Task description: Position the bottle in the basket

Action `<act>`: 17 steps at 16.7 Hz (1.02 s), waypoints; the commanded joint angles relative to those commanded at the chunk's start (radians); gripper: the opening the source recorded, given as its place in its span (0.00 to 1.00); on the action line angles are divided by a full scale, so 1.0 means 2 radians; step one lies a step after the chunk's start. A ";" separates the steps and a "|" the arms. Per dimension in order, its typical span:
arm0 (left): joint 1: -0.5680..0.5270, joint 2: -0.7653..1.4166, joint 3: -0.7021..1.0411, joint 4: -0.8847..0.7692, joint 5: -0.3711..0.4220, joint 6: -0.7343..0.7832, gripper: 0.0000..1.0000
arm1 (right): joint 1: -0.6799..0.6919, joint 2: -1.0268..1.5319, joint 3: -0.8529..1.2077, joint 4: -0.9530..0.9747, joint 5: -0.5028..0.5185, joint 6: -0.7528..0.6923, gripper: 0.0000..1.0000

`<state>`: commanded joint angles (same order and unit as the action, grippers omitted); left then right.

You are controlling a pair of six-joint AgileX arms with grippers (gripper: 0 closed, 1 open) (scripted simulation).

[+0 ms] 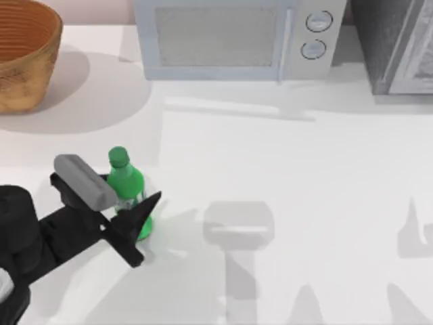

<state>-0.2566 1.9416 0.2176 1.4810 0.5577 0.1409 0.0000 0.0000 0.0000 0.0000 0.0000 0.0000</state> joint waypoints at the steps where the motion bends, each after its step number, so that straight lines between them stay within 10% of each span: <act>1: 0.000 0.000 0.000 0.000 0.000 0.000 0.02 | 0.000 0.000 0.000 0.000 0.000 0.000 1.00; 17: 0.031 -0.028 0.085 -0.056 -0.044 -0.006 0.00 | 0.000 0.000 0.000 0.000 0.000 0.000 1.00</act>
<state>-0.1947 1.8851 0.3878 1.3693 0.4697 0.1294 0.0000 0.0000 0.0000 0.0000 0.0000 0.0000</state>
